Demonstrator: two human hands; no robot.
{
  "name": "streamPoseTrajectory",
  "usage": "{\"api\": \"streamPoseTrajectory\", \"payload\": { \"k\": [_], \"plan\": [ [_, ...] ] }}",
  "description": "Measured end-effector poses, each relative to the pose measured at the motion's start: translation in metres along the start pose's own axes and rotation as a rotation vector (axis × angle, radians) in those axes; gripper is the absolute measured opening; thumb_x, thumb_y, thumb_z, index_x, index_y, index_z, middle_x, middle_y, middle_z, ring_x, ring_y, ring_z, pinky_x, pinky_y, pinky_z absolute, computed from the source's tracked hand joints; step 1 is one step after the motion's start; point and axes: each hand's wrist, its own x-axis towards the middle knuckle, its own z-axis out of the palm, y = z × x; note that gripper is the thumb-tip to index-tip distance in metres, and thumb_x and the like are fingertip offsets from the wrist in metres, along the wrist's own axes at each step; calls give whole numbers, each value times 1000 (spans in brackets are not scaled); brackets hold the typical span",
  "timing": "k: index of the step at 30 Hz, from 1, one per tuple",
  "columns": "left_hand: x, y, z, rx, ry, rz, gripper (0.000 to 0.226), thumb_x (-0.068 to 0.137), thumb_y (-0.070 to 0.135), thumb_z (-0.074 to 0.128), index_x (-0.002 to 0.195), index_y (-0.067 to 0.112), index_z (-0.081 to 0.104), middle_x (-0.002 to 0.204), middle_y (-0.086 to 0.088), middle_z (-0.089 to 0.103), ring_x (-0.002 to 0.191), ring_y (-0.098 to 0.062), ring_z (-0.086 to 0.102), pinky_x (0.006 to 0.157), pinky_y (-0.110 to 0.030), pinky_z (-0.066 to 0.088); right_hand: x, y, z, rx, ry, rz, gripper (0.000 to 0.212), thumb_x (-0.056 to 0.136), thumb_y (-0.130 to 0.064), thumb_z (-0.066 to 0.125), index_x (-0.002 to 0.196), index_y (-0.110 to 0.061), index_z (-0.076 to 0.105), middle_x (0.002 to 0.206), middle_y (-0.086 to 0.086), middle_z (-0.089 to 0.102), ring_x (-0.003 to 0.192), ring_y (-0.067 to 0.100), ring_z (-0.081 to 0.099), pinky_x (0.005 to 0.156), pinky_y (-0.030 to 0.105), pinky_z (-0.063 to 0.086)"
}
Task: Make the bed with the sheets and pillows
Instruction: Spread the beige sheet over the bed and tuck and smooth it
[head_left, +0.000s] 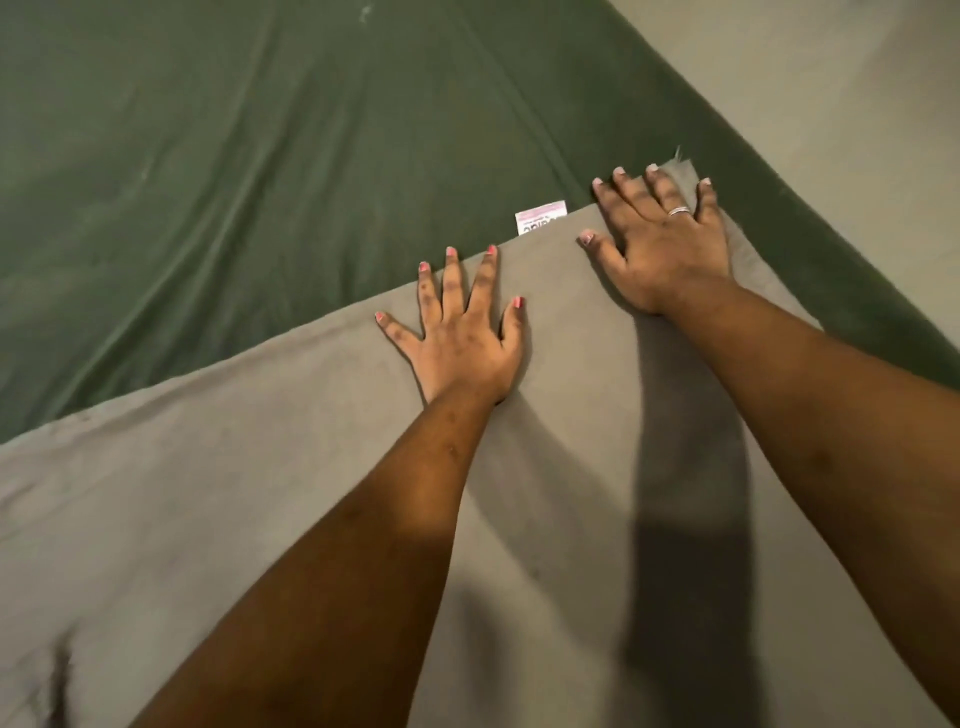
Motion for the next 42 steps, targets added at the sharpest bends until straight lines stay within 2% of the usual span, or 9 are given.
{"api": "streamPoseTrajectory", "payload": {
  "k": [10,14,18,25,31,35,37,40,42],
  "plan": [
    [-1,-1,10,6,64,7,56,94,58,23,148,49,9,160,10,7,148,-17,-1,108,-68,-7,-5,-5,-9,-34,5,86,67,95,-62,13,153,-30,0,161,-3,-4,147,28,-11,111,63,-9],
    [3,-5,6,-25,-9,10,56,95,60,21,148,49,7,160,11,3,148,-15,-6,107,-68,-8,-97,-34,-6,78,98,149,68,94,-64,13,152,-33,-2,161,-3,-5,147,26,-11,109,61,-13],
    [3,-17,-22,-154,-220,121,51,99,55,22,149,46,13,161,10,-1,147,-13,-7,111,-60,-10,-198,-19,4,76,-25,214,64,91,-69,5,150,-44,-1,160,-11,0,148,19,-4,114,56,-9],
    [-153,-175,-50,-67,-217,207,55,98,56,19,151,41,10,161,5,5,148,-16,3,117,-45,5,-337,65,-8,89,-176,632,71,85,-76,0,147,-44,-10,161,-3,-4,147,30,-3,113,65,2],
    [-344,-376,-118,86,-436,-100,90,71,84,-12,147,35,-14,161,8,-1,148,-14,0,114,-49,18,-494,30,66,148,-499,884,114,61,-89,-20,153,-28,6,157,15,17,144,40,13,114,59,17],
    [-476,-490,-179,130,-511,-393,135,33,88,-35,151,31,-1,160,9,8,147,-14,12,113,-54,22,-545,-153,2,-71,-449,537,92,73,-78,-17,148,-40,21,160,3,13,146,31,10,113,61,15],
    [-524,-519,-216,102,-553,-450,122,46,88,-25,152,33,-3,161,7,4,148,-18,8,115,-52,16,-547,-258,-53,7,-381,440,68,89,-69,5,151,-40,8,161,-5,4,148,22,4,117,54,9],
    [-561,-535,-266,99,-543,-456,70,92,67,5,152,33,-9,161,3,-6,148,-23,-3,115,-52,15,-541,-380,-106,73,-304,262,61,96,-60,17,152,-37,2,161,-7,1,148,19,-1,116,54,1],
    [-580,-543,-298,63,-510,-456,64,98,56,16,152,32,-9,161,0,-7,148,-25,-5,114,-53,15,-552,-444,-134,126,-256,153,60,97,-58,19,152,-37,3,161,-8,1,148,19,-2,114,58,0]
  ]
}}
